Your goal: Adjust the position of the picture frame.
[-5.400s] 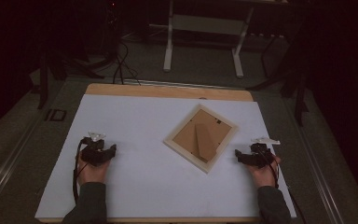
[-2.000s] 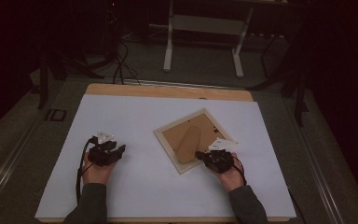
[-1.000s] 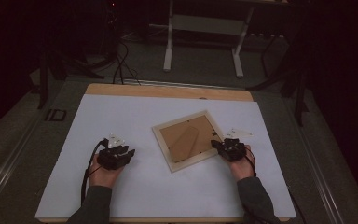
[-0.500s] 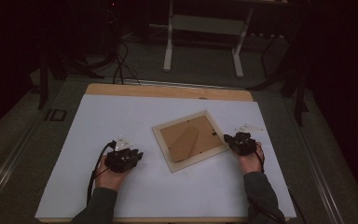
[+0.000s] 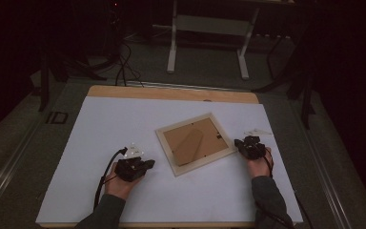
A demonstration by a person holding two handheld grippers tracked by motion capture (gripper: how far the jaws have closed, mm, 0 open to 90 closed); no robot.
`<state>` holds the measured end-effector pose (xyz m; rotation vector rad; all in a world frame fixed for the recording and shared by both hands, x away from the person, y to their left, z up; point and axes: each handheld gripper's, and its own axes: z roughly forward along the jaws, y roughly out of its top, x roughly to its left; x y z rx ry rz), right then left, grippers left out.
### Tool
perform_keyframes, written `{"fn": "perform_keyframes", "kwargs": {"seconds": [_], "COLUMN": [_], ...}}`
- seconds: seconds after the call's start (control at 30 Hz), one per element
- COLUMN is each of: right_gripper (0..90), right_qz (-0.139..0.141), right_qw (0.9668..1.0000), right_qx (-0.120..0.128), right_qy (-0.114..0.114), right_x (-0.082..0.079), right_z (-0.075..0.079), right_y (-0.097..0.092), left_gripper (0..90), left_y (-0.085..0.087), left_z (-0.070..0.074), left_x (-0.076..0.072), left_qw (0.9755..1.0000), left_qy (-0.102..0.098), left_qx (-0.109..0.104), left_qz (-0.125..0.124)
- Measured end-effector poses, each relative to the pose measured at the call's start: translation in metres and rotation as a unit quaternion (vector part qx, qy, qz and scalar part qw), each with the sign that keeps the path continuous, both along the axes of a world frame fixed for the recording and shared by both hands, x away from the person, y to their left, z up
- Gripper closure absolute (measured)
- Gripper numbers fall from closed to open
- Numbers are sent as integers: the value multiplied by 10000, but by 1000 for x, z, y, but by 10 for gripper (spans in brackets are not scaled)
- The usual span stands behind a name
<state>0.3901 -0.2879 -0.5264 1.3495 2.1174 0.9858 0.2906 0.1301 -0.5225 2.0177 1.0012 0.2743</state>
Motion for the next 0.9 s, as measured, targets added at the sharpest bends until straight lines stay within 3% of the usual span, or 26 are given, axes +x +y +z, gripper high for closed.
{"fn": "perform_keyframes", "kwargs": {"seconds": [0.33, 0.63, 0.9], "right_gripper": [900, 900, 900], "right_qz": [85, 144, 199], "right_qw": [9998, 9997, 9996], "right_qx": [-63, 54, 108], "right_qy": [156, 175, 179], "right_x": [-3, -9, -15], "right_z": [-7, -9, -10], "right_y": [2, 3, 7], "left_gripper": [900, 900, 897], "left_y": [-10, -17, -15], "left_z": [-2, -4, -8], "left_x": [-3, -5, 0], "left_qw": [9998, 9992, 9994], "left_qy": [27, 70, 148], "left_qx": [109, 195, 237], "left_qz": [-150, -336, -185]}}
